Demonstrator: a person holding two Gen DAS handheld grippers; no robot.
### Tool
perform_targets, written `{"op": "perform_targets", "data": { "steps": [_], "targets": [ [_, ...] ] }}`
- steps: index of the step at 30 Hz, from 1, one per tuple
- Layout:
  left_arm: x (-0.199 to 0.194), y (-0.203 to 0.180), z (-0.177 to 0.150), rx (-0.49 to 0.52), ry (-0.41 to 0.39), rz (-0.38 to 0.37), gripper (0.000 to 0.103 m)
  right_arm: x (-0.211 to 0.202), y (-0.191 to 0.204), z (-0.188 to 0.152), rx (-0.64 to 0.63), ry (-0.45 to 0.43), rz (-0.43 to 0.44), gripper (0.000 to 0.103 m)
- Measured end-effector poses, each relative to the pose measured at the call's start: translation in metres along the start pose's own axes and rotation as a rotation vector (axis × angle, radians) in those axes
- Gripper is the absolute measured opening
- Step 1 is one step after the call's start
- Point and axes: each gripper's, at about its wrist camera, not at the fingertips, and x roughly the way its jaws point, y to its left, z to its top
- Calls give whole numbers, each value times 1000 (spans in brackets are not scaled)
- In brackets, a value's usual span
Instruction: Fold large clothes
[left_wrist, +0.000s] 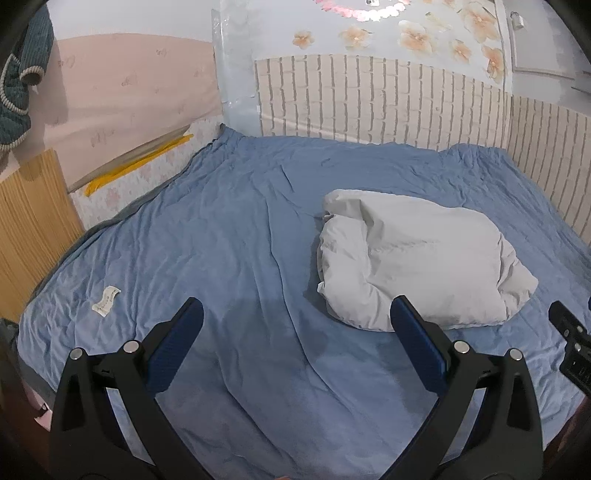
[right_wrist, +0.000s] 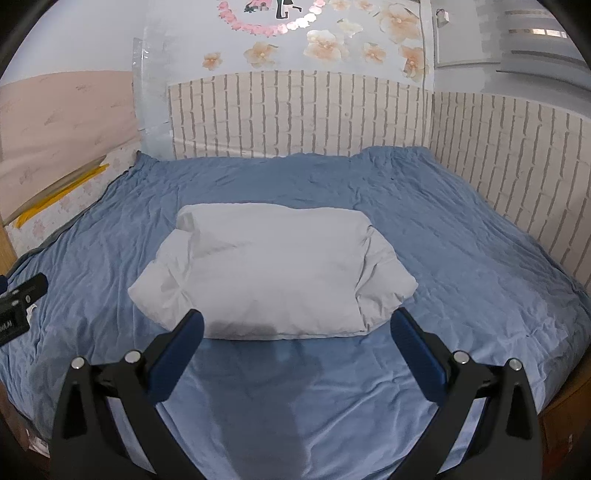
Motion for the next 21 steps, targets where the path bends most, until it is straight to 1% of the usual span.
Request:
{"op": "perform_targets", "data": {
  "steps": [17, 21],
  "targets": [
    [3, -7, -4, 36, 10, -12, 100, 6, -1, -4, 22, 19, -3, 101],
    [3, -9, -5, 46, 11, -8, 100, 6, 2, -5, 13, 16, -25, 101]
  ]
}}
